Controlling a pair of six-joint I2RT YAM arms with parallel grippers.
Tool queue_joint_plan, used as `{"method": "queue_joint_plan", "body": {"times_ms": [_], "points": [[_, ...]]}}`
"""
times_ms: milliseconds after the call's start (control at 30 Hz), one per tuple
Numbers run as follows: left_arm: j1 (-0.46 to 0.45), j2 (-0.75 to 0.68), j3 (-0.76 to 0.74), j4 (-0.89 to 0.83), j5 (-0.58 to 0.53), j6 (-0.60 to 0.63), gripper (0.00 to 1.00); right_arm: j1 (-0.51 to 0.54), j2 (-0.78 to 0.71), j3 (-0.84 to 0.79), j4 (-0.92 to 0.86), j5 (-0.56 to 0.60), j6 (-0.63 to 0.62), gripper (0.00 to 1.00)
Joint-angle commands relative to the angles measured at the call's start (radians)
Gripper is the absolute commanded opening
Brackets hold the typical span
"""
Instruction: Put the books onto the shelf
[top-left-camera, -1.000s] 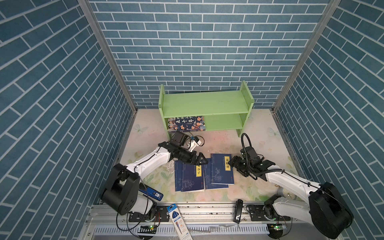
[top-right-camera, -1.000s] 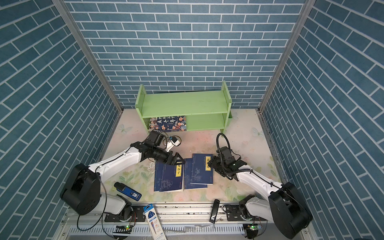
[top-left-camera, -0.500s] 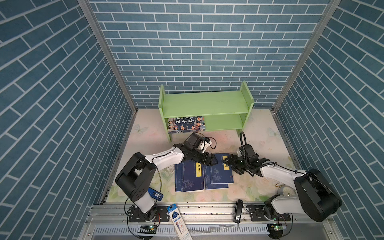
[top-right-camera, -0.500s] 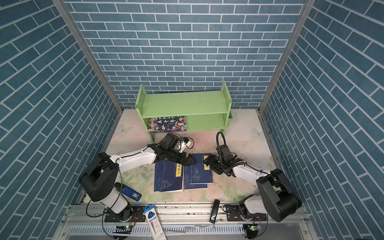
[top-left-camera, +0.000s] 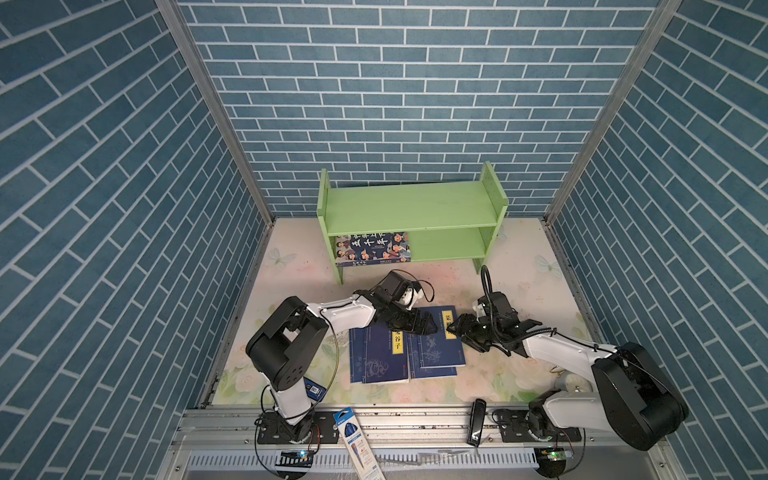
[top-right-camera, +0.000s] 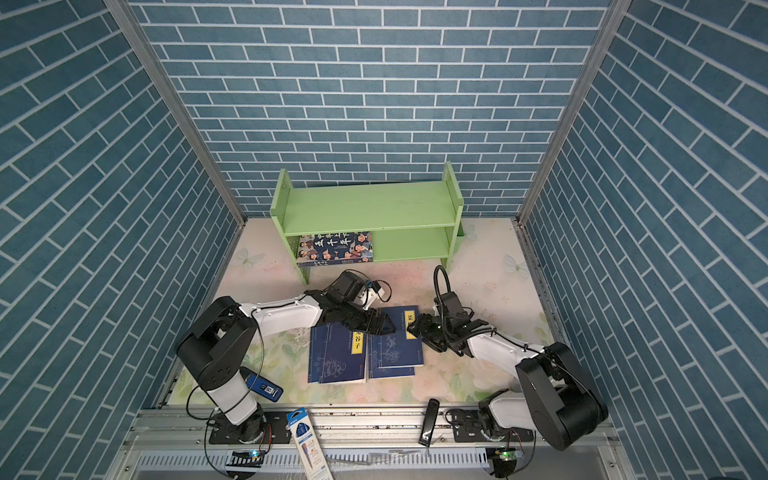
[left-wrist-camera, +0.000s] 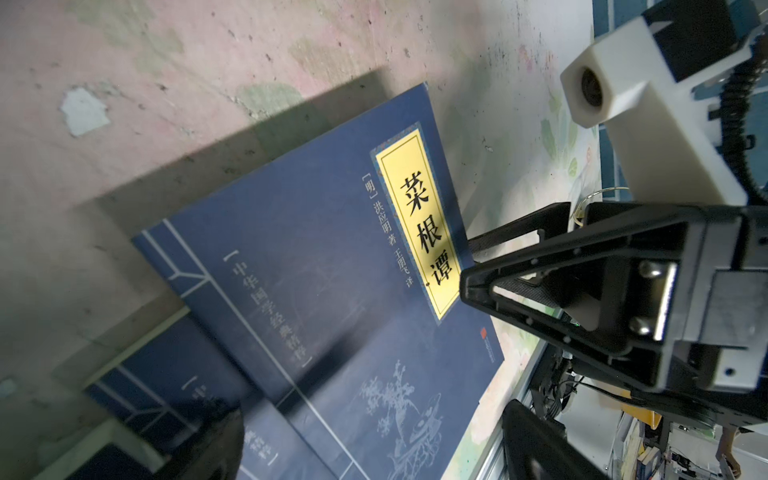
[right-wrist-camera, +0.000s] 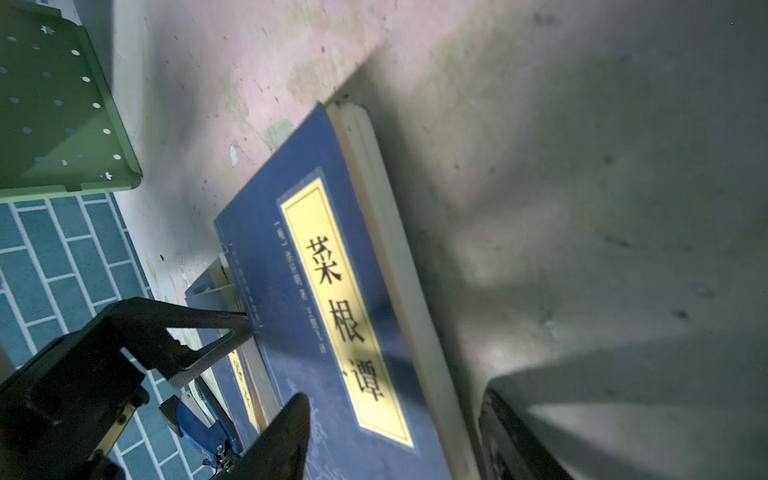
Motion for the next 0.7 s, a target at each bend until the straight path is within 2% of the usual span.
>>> {"method": "queue_joint_plan", "body": {"times_ms": [0,133,467,667], "points": [[-0.012,0.046,0.008,-0.005,0.037,-0.024,1.00,-0.006,0.050,-0.022,0.019,-0.052,-0.022,0.66],[-0.012,0.083,-0.009,0.055,0.056,-0.060,1.00,-0.005,0.080,-0.041,0.091,-0.082,-0.002,0.61],[-0.011,0.067,-0.034,0.129,0.058,-0.057,1.00,-0.005,-0.150,-0.098,0.076,-0.063,0.027,0.51],[-0.011,0.053,-0.056,0.238,0.133,-0.112,1.00,-0.008,-0.163,-0.110,0.140,-0.103,0.048,0.46]]}}
